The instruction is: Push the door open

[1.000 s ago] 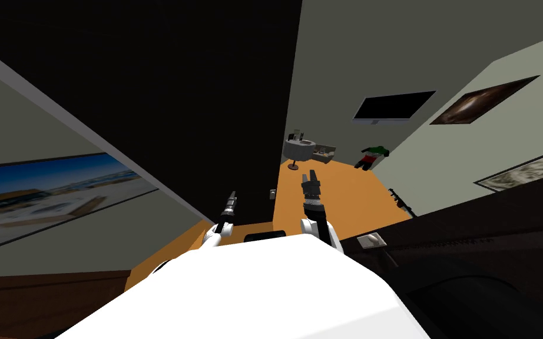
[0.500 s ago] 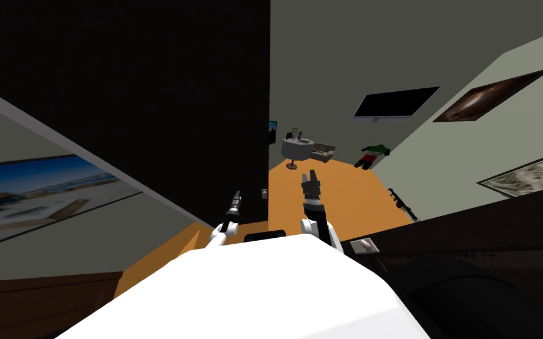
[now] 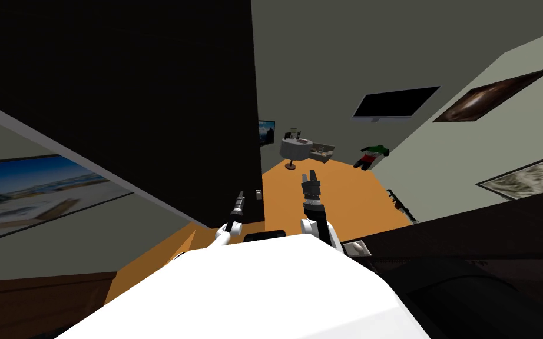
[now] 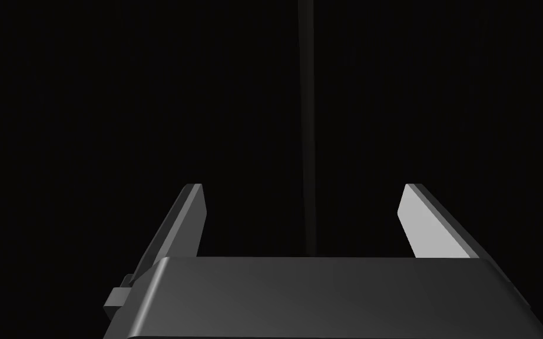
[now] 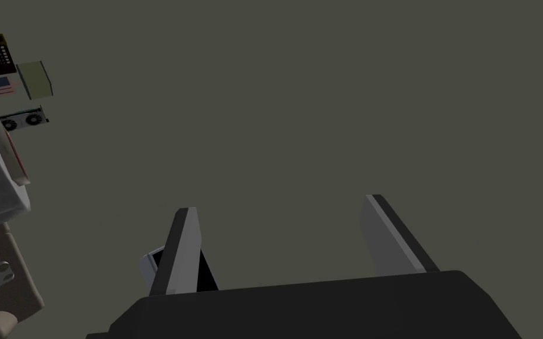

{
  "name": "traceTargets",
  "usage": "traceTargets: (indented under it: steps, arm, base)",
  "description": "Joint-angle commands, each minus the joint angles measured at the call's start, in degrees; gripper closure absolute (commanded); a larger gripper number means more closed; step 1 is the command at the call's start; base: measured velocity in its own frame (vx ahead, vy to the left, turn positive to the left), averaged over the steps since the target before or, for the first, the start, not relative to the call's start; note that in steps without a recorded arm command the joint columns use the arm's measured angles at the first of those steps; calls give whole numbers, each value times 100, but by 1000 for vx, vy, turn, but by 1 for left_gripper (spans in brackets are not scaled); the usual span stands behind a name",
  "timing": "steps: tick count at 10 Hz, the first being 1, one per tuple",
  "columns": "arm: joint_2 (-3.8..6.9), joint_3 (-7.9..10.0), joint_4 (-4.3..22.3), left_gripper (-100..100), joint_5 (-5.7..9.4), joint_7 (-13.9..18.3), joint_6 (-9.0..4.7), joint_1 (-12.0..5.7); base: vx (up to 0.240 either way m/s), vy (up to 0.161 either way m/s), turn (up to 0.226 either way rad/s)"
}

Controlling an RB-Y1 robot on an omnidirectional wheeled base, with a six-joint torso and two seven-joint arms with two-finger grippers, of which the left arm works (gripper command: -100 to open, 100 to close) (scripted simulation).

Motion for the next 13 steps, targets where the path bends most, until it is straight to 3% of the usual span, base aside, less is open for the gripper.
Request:
traceTargets:
  steps: [1,2,4,5,6,11,12,13]
  arm:
    - [-96,-79,-286,-100,9,-6,111,163]
    - [-220,-129,-281,-100,51,-26,106,161]
    - [-345,-172,-274,-100,88,-43,103,159]
    - [-309,-158,-259,-100,76,-40,97,158]
    - [-309,-158,-259,100,76,-40,97,158]
    - [-309,-158,-259,100,76,-40,97,158]
    - [-164,-310,-336,-100,227,-118,125,209]
    - [-164,-310,-336,-100,227,-118,125,209]
  base:
    - [-15,-178,13]
    - [-23,-193,20]
    - [-36,-220,15]
    - [-10,-90,9]
    - [0,7,-4]
    - [3,21,-1]
    - [24,115,125]
    - [51,132,48]
